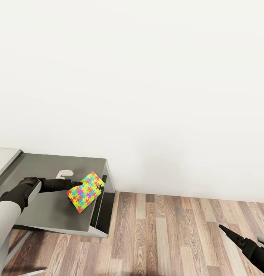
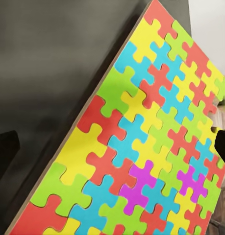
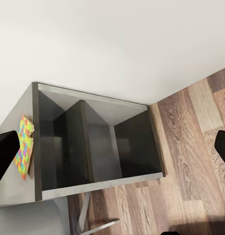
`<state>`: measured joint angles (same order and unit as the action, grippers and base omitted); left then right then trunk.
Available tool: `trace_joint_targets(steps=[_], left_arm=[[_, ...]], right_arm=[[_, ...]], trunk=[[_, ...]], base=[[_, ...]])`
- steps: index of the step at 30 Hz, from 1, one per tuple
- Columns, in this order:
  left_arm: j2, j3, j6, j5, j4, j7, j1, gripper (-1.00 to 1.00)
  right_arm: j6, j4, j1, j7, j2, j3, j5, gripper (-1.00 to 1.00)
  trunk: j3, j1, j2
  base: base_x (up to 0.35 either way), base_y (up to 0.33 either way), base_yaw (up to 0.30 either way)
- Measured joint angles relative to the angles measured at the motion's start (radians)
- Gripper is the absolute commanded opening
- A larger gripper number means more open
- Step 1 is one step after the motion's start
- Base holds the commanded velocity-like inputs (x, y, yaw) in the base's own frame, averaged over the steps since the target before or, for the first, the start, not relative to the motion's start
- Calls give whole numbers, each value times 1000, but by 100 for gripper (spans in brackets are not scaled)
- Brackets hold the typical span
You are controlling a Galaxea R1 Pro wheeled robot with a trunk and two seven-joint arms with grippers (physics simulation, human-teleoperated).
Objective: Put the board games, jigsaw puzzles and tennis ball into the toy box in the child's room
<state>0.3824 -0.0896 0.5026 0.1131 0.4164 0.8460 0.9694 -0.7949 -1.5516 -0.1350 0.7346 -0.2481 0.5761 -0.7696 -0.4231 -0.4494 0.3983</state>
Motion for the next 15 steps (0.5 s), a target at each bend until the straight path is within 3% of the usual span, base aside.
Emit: trace_joint_targets(steps=[15], left_arm=[[-14,-1,1,1,-4,5,0,100]], right_arm=[[0,0,0,2,0,0,0,100]], trunk=[[0,0,0]], base=[[0,0,0]])
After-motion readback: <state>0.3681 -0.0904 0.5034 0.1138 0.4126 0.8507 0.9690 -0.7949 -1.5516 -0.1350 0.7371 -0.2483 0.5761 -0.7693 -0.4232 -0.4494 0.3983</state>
